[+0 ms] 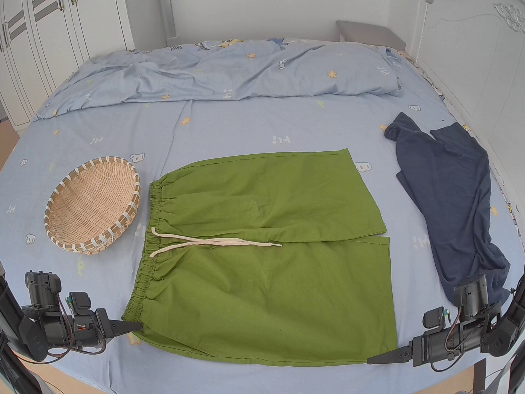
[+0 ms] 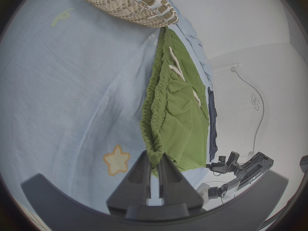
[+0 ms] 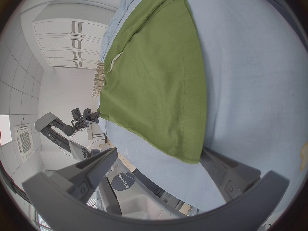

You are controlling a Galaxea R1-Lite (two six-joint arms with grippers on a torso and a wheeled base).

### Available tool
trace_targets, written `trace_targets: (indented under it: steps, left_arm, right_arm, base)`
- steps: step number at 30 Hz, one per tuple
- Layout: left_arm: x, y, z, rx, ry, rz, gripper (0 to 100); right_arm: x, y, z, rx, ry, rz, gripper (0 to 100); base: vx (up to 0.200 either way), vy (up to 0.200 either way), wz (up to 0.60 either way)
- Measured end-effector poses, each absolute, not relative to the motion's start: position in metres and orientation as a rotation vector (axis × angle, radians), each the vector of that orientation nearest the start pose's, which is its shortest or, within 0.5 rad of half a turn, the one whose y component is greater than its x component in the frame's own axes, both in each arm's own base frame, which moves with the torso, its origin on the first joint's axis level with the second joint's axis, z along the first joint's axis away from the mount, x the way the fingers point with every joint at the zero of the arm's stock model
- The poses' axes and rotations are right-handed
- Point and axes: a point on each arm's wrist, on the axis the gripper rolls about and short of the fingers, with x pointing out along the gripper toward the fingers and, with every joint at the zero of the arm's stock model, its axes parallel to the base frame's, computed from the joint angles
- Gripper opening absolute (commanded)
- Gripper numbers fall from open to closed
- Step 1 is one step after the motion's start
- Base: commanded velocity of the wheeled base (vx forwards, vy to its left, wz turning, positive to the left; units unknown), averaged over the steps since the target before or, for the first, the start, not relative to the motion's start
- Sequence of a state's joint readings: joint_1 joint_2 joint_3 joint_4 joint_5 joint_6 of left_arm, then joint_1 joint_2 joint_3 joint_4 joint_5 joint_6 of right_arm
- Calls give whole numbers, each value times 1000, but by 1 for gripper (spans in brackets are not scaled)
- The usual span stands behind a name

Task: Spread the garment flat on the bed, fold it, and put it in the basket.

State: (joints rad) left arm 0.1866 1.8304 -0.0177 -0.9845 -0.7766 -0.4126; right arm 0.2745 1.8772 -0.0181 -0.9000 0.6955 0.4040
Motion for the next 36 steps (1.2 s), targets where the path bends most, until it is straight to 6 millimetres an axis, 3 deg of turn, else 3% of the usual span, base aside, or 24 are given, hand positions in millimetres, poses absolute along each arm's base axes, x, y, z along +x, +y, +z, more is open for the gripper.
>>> trace_targets:
  steps: [22,23,36]
  left_arm:
    - [173,17,32,-770,858,-398,0]
    - [173,17,32,-771,858,-398,0]
    - [173,17,32,-770,858,-397,0]
  right_arm:
    - [162,51,15,590,1147,638,100]
    - [162,50,15,591,1146,637,0]
    - [163,49,14,593,1146,627,0]
  base:
    - [0,0,0]
    - [0,0,0]
    - [0,0,0]
